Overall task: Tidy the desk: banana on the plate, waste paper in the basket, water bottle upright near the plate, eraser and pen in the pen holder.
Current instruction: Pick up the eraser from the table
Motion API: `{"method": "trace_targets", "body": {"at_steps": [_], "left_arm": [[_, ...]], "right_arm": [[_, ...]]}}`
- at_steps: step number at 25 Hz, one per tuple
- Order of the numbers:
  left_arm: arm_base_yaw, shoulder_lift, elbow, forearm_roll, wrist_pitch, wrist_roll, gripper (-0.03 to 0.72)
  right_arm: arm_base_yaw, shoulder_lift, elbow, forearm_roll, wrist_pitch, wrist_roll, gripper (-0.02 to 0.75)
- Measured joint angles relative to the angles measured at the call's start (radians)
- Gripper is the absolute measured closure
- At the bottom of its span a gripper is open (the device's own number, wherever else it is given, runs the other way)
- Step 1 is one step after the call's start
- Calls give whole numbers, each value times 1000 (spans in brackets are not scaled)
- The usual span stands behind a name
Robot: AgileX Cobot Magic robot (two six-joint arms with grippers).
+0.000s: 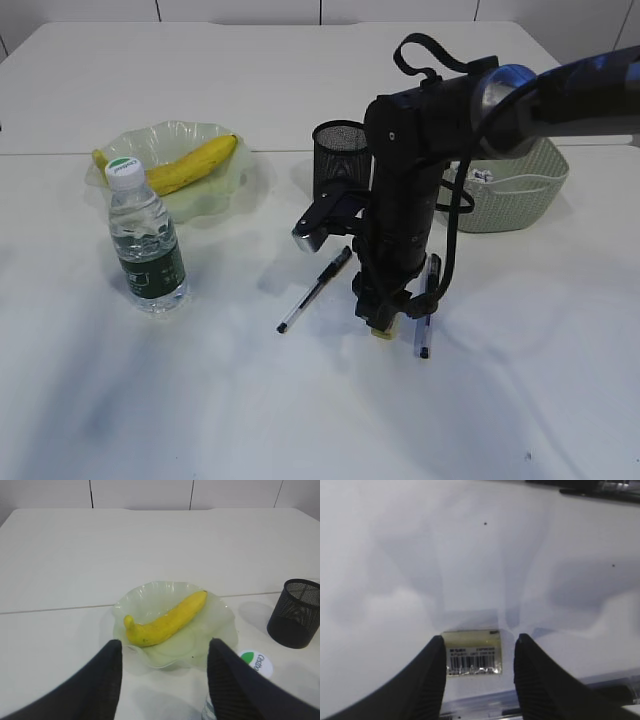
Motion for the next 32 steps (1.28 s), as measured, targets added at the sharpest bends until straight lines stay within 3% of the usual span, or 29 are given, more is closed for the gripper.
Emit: {"method": "trace_targets", "body": {"at_steps": [32], "left_arm": [[0, 0, 0, 0, 0, 0, 349]], "right_arm": [[0, 18, 0, 18, 14, 2, 401]]}}
